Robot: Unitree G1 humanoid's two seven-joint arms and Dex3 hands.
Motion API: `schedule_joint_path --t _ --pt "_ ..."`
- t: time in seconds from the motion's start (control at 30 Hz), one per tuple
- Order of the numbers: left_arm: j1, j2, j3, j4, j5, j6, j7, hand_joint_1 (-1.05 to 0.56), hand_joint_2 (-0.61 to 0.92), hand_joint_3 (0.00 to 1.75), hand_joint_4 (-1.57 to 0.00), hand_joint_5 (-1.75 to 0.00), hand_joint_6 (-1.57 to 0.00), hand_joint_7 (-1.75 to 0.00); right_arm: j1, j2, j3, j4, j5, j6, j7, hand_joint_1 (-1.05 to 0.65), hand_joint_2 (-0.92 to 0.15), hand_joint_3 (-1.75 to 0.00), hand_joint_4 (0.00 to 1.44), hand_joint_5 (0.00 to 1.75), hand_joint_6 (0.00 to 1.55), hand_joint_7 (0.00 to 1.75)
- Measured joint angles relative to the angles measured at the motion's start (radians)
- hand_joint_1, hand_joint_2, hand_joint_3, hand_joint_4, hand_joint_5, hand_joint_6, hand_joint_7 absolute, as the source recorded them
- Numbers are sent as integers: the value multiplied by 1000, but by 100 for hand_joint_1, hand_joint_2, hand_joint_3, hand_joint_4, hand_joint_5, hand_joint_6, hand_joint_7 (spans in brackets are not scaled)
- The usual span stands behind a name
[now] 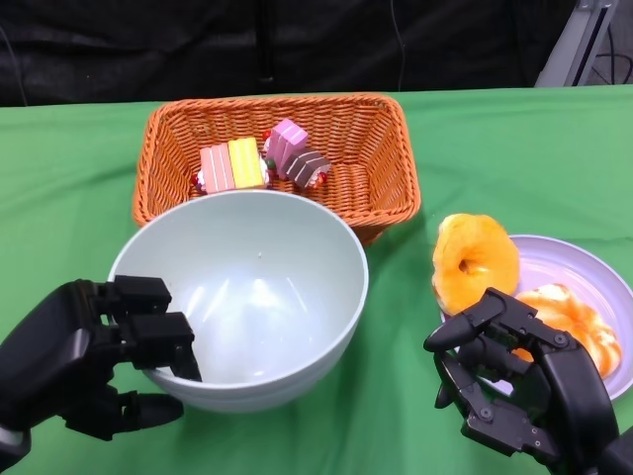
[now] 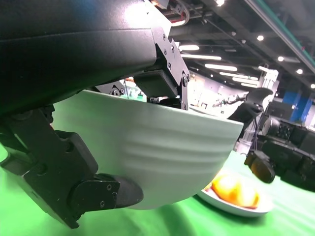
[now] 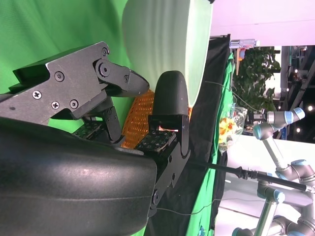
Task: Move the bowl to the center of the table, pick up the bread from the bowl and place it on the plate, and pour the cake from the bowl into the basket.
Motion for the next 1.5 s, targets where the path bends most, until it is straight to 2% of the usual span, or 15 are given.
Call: schedule_joint_path --t 0.07,0.2,0.3,0.43,0.6,0.8,0.87,0.93,1.0,1.03,1.1,1.13,1.23,1.33,1.5 --pt "1 10 -14 -6 54 4 41 -7 72 13 -86 -163 -97 -101 0 0 0 0 4 0 1 -6 -74 -75 69 162 61 131" --pt "14 32 -69 -54 184 74 191 -1 72 6 -84 -167 -97 -104 0 0 -1 0 10 -1 1 -8 -75 -75 68 163 61 131" --pt "20 73 -157 -105 303 189 365 -4 74 3 -80 -173 -90 -123 0 0 -1 0 10 -1 0 -7 -75 -74 68 163 61 131" --pt "20 144 -329 -148 409 353 597 -8 76 2 -79 -172 -85 -128 0 0 -1 0 10 -1 -2 -7 -75 -73 69 162 61 131" --pt "12 204 -484 -154 417 460 694 -13 71 0 -83 -160 -104 -83 0 0 -2 0 10 -1 -5 -6 -76 -72 69 162 61 131" --pt "6 248 -568 -165 334 517 699 -20 67 0 -87 -146 -126 -28 0 0 -2 0 9 -2 -5 -6 -75 -74 69 162 61 130" --pt "6 261 -586 -171 300 522 683 -20 66 0 -87 -141 -129 -20 0 0 -2 0 10 -2 -5 -6 -75 -74 70 161 61 130" --pt "5 274 -605 -176 271 524 655 -21 69 0 -92 -123 -130 -12 0 0 -2 0 10 -2 -5 -5 -75 -74 70 161 62 130" --pt "2 289 -620 -180 248 521 620 -25 76 1 -102 -86 -128 -5 -1 0 -2 1 10 -5 -5 -5 -75 -73 70 161 62 130" --pt "1 297 -627 -183 230 518 594 -44 83 1 -102 -56 -116 -3 -1 0 -2 2 10 -6 -5 -6 -75 -73 70 161 62 129" --pt "-6 320 -637 -193 206 513 541 -54 87 0 -110 -27 -111 -1 -1 0 -3 2 8 -6 -6 -6 -76 -72 70 161 62 129" --pt "-8 330 -641 -200 176 511 495 -73 90 1 -94 -12 -88 0 -1 0 -3 2 8 -6 -6 -6 -76 -72 70 161 62 129" --pt "-18 362 -652 -217 90 508 326 -100 92 12 -59 -1 -54 0 -1 0 -3 2 7 -6 -6 -7 -76 -72 69 161 62 130" --pt "-36 374 -661 -196 -65 482 148 -104 92 33 -36 0 -38 0 -1 0 -2 2 -2 -5 -7 -7 -76 -72 69 162 62 131" --pt "-53 375 -694 -135 -409 449 -156 -105 92 59 -22 0 -28 0 -1 0 -1 2 -2 -5 -7 -7 -77 -72 69 163 61 132"
